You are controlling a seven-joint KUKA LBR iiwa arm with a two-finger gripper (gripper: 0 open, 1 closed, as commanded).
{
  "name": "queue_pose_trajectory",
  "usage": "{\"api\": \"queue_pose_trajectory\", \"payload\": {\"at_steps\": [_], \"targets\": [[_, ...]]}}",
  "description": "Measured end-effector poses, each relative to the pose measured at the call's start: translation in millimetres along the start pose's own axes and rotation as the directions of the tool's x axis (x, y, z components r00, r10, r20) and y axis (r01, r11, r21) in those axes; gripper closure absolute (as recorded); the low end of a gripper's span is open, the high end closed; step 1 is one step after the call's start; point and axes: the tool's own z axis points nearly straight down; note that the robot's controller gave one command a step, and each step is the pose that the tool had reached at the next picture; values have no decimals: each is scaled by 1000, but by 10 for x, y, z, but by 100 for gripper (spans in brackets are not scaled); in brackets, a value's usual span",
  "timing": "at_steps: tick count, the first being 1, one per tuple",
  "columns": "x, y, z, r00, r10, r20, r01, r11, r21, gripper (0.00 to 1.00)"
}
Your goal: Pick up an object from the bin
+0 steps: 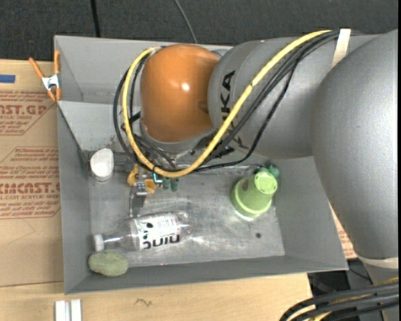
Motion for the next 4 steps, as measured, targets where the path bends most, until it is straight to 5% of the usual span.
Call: {"api": "queue_pose_trajectory", "payload": {"at_steps": [1, 2, 3, 4], "targets": [[-21, -11, -39, 1000, 2, 7, -2, 1000, -1, 100], [-21, -11, -38, 1000, 2, 7, -2, 1000, -1, 100], [-273, 82, 155, 1000, -11, 11, 11, 1000, -2, 100], [-215, 116, 31, 1000, -21, 5, 21, 1000, 0, 100]]}}
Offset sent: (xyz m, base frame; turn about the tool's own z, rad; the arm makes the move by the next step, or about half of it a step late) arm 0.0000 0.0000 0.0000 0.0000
